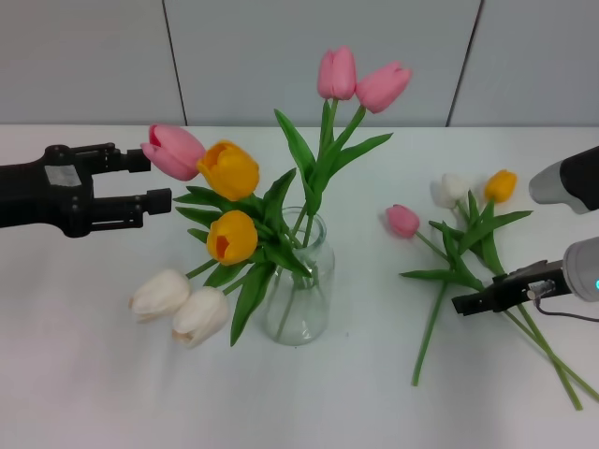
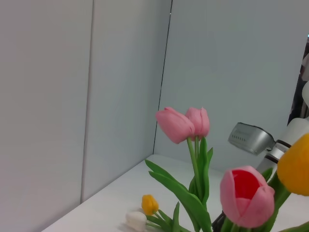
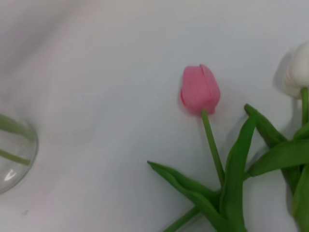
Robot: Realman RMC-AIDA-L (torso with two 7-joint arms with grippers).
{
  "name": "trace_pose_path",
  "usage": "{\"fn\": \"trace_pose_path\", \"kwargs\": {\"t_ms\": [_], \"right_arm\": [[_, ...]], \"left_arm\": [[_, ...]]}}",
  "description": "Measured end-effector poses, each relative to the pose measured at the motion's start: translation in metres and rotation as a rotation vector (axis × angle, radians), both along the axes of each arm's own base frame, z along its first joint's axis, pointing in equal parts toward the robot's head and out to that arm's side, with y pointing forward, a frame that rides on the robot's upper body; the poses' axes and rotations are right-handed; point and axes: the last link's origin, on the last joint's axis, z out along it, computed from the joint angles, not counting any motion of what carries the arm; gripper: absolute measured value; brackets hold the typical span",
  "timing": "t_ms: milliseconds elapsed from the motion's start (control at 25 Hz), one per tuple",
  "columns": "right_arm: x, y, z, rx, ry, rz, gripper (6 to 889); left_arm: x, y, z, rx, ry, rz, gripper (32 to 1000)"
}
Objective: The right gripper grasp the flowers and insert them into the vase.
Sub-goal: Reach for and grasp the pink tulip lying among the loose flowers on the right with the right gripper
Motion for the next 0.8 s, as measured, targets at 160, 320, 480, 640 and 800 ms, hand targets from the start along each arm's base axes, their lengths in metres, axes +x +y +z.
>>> {"fn": "trace_pose_path", "kwargs": {"t_ms": [160, 320, 480, 640, 800], "right_arm": [[0.0011, 0.0001, -0.0020, 0.005, -0.007, 0.001, 808], [0.0007, 0.0000, -0.0037, 0.004, -0.011, 0.011, 799], [0.0009, 0.0004, -0.0044, 0.009, -0.015, 0.014, 663], [0.0027, -0.0007, -0.0065, 0.010, -0.018, 0.010, 491], [0.0039, -0.0002, -0.0061, 0.017, -0.023, 0.010, 328]], "left_arm": [[0.0006, 0.0005, -0.0002, 0.002, 0.000, -0.003, 774], [0.0010, 0.0014, 0.0018, 0.013, -0.008, -0.002, 772], [0.0009, 0.0013, 0.0027, 0.018, -0.013, 0.000, 771], [0.0002, 0.0008, 0.0017, 0.020, -0.016, 0.003, 771], [0.0001, 0.0009, 0.0013, 0.022, -0.017, 0.004, 771]]}}
